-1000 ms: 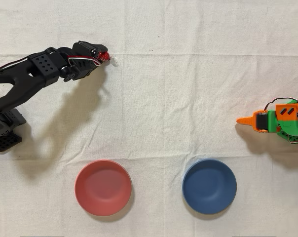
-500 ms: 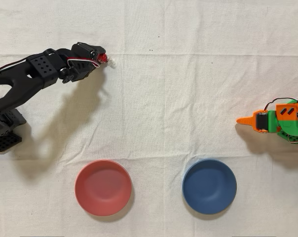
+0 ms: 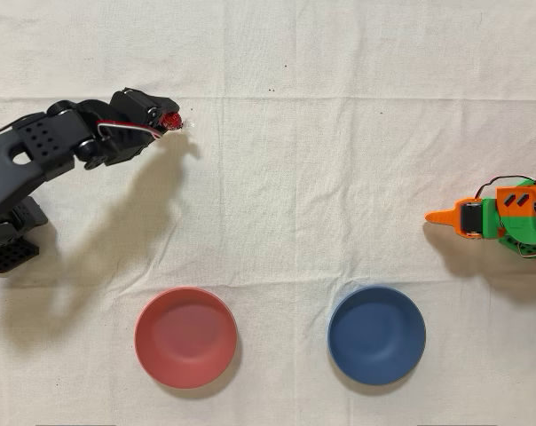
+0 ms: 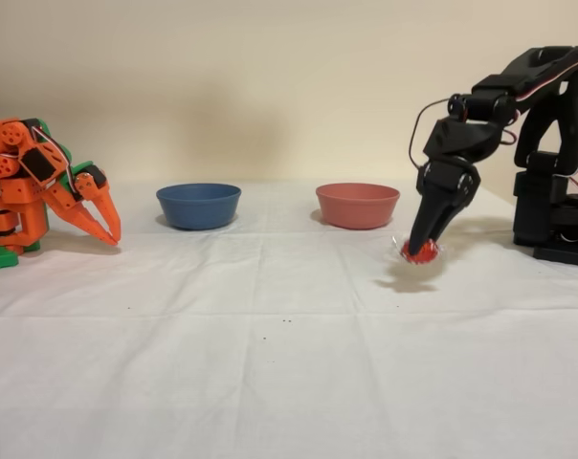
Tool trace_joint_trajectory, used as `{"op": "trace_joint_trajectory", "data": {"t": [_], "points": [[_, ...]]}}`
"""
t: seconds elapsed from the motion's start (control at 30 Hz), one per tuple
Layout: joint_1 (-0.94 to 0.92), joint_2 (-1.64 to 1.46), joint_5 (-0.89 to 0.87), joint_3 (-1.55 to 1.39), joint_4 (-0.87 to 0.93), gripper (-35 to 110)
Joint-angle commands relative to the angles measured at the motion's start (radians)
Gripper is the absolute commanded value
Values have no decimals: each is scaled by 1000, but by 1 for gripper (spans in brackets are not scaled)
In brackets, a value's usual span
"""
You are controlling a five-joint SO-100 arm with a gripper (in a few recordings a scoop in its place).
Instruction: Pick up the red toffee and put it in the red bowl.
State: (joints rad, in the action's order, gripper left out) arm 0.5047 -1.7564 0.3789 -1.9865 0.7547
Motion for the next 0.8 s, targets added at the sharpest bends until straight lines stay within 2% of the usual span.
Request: {"op": "trace_joint_trajectory", "data": {"t": [0.0, 0.5, 0.77], "points": [[-51, -153, 28, 2, 63, 10], [-428, -430, 141, 114, 239, 10], [-641, -446, 207, 104, 202, 10]]}}
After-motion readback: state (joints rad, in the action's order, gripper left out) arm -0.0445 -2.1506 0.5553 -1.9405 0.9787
